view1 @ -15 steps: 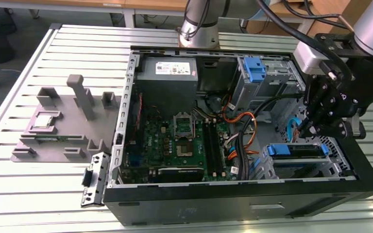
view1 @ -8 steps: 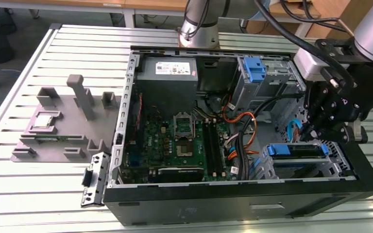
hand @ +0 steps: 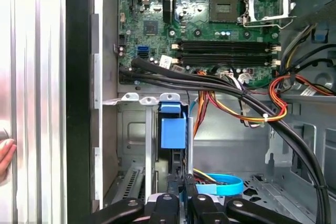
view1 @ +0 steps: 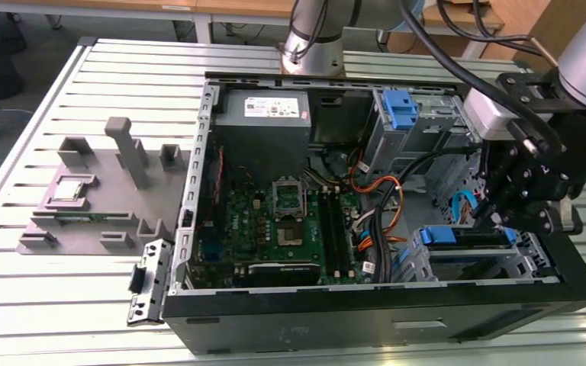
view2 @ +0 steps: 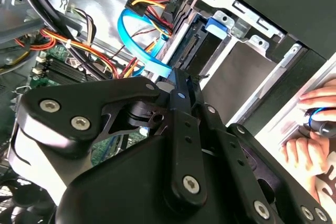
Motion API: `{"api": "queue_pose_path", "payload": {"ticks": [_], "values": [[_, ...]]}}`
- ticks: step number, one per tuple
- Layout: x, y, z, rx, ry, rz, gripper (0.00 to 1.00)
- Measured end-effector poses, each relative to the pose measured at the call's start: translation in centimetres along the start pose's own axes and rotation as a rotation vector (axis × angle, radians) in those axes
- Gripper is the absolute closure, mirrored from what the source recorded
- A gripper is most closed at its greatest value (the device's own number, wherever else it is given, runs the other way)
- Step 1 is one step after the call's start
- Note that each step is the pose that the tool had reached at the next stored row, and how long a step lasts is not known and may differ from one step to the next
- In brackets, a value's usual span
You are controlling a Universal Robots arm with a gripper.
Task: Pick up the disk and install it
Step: 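Insert the first disk wire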
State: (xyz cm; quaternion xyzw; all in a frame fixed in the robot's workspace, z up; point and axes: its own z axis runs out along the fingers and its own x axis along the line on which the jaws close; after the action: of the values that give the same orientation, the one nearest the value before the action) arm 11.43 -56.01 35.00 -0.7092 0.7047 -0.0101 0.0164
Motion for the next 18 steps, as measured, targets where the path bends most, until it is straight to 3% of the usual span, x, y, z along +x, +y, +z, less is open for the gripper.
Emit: {"api": "queue_pose_path", "payload": {"ticks": [7, 18], "values": [[0.09, 0.04, 0.46, 0.0158, -0.0013, -0.042, 0.84], [0.08, 0.47, 1.31, 0.0289, -0.0026, -0.084, 0.84]]}}
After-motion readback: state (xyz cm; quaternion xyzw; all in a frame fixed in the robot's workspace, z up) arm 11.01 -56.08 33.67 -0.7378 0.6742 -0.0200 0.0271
